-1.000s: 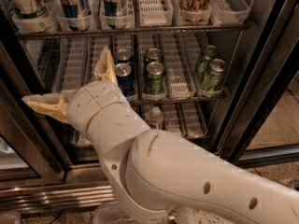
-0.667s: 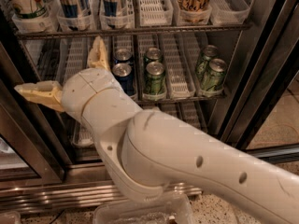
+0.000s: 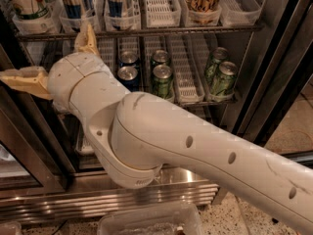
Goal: Pick 7up can from top shelf of fridge
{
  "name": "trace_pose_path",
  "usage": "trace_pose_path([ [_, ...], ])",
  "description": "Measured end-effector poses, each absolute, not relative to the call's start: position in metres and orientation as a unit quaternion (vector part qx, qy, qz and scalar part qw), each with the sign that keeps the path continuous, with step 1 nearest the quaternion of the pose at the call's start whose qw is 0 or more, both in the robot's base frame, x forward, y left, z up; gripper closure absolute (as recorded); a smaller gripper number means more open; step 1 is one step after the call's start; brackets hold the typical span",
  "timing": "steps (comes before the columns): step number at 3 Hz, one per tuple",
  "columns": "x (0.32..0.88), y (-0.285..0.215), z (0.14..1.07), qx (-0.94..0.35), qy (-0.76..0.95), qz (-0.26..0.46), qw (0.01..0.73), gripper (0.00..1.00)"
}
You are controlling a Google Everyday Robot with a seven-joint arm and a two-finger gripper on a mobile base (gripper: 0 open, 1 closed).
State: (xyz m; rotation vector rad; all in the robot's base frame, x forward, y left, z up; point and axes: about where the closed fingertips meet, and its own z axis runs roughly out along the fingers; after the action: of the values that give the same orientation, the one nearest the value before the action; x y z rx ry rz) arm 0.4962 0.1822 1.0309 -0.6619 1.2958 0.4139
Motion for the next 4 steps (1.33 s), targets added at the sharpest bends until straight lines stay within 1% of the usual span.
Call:
trace_pose_path([
  [2, 0.502, 0.194, 1.039, -0.278, 0.592, 0.207, 0.728, 0.00],
  [3, 0.521, 0.208, 1.056, -0.262, 0.597, 0.228, 0.723, 0.00],
  [4, 0.521, 0.208, 1.056, -0.262, 0.597, 0.228, 0.723, 0.00],
])
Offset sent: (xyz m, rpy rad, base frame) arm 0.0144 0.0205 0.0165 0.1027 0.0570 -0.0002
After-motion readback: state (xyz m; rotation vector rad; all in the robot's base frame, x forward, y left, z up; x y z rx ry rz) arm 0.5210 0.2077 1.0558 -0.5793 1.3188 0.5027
